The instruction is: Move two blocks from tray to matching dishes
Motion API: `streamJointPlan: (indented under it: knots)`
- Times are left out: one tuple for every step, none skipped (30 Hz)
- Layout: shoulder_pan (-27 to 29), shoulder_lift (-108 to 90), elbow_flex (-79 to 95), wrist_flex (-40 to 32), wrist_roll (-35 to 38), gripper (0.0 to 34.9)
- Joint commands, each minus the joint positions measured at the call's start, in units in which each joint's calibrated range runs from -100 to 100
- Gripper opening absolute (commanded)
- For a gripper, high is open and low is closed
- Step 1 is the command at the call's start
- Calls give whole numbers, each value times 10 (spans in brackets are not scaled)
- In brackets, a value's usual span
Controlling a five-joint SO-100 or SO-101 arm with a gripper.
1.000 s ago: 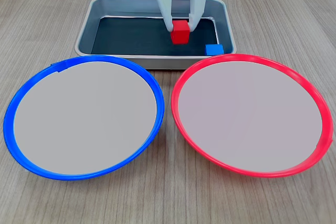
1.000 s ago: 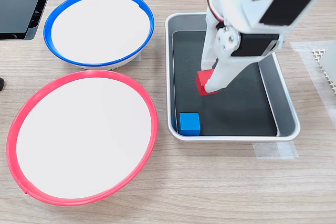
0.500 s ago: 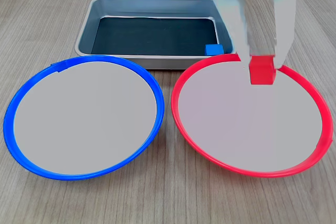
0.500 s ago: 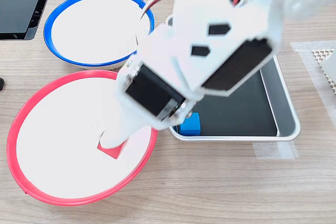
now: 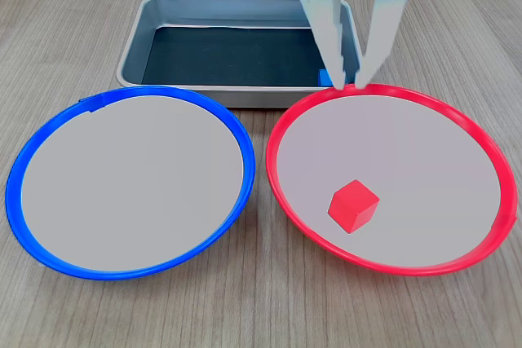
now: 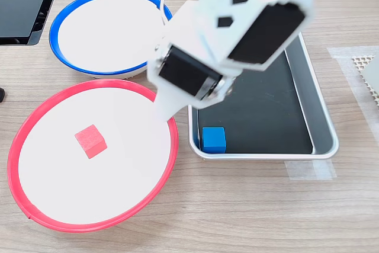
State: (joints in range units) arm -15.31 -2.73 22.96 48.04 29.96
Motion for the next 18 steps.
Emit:
streamJointPlan:
  knots:
    - [40, -95, 29, 120, 66, 2]
    - [46, -106, 44, 124, 73, 2]
    - [51, -118, 65, 121, 74, 2]
    - [52, -128, 89, 112, 72, 2]
    - [52, -133, 106, 105, 69, 2]
    - [50, -139, 124, 100, 59, 2]
    - [46, -140, 134, 100, 52, 2]
    - [42, -142, 144, 97, 41, 2]
    - [37, -142, 152, 93, 27, 2]
    - [31, -142, 160, 91, 15, 2]
    - [26, -142, 165, 85, 0, 2]
    - [21, -142, 172, 79, -13, 5]
    - [18, -142, 178, 76, -24, 21]
    - [14, -142, 181, 75, -43, 48]
    - [7, -143, 186, 79, -62, 74]
    - [4, -144, 186, 80, -69, 83]
    - [-1, -144, 186, 90, -83, 107]
    - [-5, -144, 186, 93, -96, 122]
